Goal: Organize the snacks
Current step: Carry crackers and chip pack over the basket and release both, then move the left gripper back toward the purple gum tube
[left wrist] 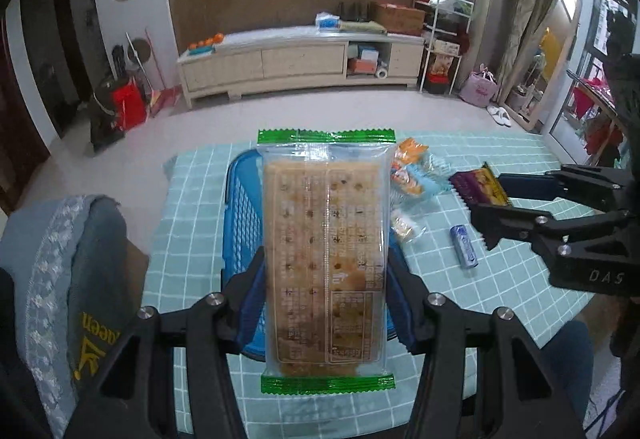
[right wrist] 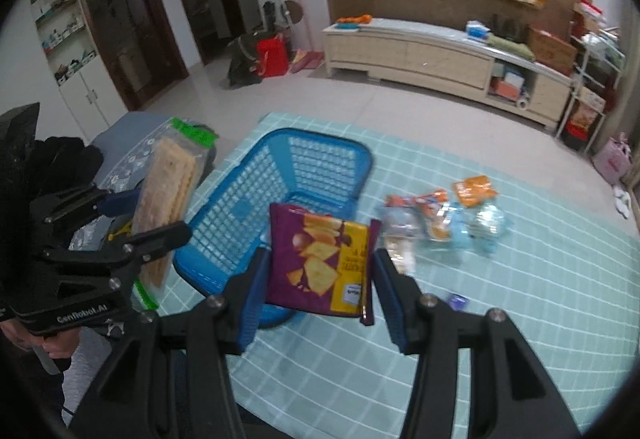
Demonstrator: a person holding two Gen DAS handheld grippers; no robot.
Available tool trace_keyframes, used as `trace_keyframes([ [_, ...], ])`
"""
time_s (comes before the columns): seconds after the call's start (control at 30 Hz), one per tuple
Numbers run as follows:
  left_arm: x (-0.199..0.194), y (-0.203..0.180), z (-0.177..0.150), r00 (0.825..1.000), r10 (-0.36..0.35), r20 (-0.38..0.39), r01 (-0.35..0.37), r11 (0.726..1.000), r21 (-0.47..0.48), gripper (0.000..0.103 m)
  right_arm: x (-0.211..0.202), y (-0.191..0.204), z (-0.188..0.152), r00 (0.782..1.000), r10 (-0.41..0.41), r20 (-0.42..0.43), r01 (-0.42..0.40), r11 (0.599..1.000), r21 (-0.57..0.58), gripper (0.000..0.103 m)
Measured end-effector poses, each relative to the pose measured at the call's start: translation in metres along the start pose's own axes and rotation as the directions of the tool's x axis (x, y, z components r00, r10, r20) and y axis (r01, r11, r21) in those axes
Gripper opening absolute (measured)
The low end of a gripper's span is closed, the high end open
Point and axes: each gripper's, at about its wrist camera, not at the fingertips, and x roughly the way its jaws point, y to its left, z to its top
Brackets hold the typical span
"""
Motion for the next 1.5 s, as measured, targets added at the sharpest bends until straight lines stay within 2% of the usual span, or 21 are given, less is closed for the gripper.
trace_keyframes([
  [0.2, 0.030, 0.018, -0.007, 0.998, 0.004, -0.055, -0.004, 1.000, -0.006, 0.052, 0.040, 0.024, 0.007, 0.998, 0.001, -0.062, -0.004, 0.999, -0.045, 0.056],
  [0.4, 0.055, 0.026, -0.009, 0.995, 0.001, -0.098, 0.001, 1.000, 0.018, 0.052, 0.073, 0.026, 0.007, 0.992, 0.018, -0.125, -0.025, 0.998, -0.054, 0.056],
  [0.63, 0.076, 0.029, -0.006, 0.992, -0.011, -0.129, 0.016, 0.999, 0.040, 0.052, 0.093, 0.026, 0.011, 0.986, 0.017, -0.166, -0.027, 0.998, -0.062, 0.056],
  [0.87, 0.085, 0.027, -0.006, 0.989, -0.007, -0.151, 0.016, 0.998, 0.058, 0.052, 0.100, 0.028, 0.013, 0.985, 0.026, -0.169, -0.037, 0.997, -0.064, 0.057],
  [0.97, 0.083, 0.028, -0.005, 0.991, 0.013, -0.133, -0.005, 0.998, 0.059, 0.055, 0.101, 0.029, 0.012, 0.984, 0.013, -0.175, -0.025, 0.997, -0.071, 0.061],
  [1.13, 0.071, 0.031, -0.008, 0.995, 0.020, -0.102, -0.016, 0.999, 0.044, 0.065, 0.093, 0.024, 0.011, 0.986, -0.007, -0.165, -0.002, 0.999, -0.054, 0.078],
  [1.3, 0.045, 0.023, -0.009, 0.999, 0.019, -0.026, -0.018, 0.998, 0.057, 0.077, 0.071, 0.022, 0.008, 0.994, 0.000, -0.113, -0.005, 0.999, -0.044, 0.085],
  [1.5, 0.011, 0.010, -0.007, 0.998, 0.019, 0.054, -0.022, 0.998, 0.054, 0.082, 0.029, 0.020, 0.006, 1.000, -0.023, -0.012, 0.023, 1.000, -0.017, 0.087],
])
